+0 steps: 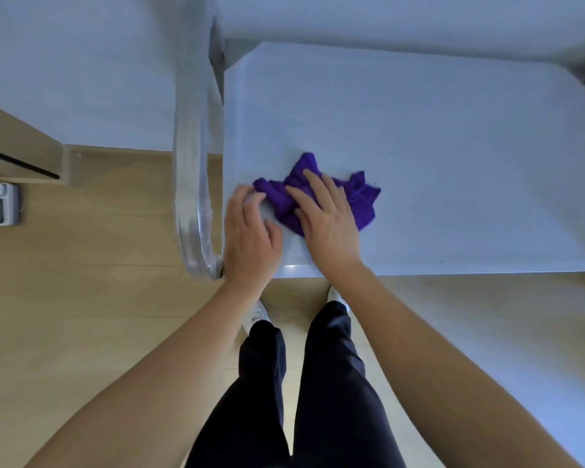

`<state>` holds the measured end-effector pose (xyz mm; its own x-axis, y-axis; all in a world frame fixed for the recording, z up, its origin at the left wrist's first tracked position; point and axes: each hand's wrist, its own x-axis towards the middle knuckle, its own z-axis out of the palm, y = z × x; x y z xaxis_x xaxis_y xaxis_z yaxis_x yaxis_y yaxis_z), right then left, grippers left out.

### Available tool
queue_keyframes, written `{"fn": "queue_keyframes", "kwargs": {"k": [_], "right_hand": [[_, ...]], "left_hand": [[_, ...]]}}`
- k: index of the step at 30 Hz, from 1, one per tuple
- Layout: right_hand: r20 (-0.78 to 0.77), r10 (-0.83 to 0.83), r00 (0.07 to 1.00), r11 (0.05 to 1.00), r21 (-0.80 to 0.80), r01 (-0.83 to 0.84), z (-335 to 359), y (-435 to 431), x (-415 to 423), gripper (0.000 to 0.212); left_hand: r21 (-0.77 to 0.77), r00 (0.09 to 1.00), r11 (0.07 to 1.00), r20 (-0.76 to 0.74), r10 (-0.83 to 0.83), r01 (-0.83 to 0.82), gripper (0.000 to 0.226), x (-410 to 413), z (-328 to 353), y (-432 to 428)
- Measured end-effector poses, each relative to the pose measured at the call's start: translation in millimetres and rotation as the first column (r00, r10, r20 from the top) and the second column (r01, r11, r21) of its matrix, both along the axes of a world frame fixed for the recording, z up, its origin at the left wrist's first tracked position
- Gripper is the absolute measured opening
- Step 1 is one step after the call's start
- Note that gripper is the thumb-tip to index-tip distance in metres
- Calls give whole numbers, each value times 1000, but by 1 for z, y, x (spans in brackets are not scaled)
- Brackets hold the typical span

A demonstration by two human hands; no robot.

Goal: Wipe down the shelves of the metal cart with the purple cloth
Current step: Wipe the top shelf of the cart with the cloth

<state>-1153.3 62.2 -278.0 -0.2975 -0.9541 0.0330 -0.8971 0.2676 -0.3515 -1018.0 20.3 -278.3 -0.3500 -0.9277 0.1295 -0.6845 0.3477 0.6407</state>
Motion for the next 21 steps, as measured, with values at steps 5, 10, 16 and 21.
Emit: {"fn": "queue_keyframes", "kwargs": {"k": [5, 10, 16, 21], "right_hand": [[-7, -108, 994, 994, 11, 108, 4, 38, -36, 37], [10, -456, 890, 890, 35, 455, 4, 42, -79, 36], [-37, -301, 953, 953, 13, 302, 0, 26, -18, 41], [-62, -220, 974, 976, -12, 219, 2, 53, -58, 37]], "left_hand": [[-15, 958, 994, 269, -102, 110, 38, -8, 4, 12], [63, 930, 973, 286, -229, 220, 39, -27, 3, 41], [119, 913, 961, 302, -275, 250, 45, -21, -3, 37], [125, 908, 951, 286, -307, 282, 41, -16, 4, 32]]}}
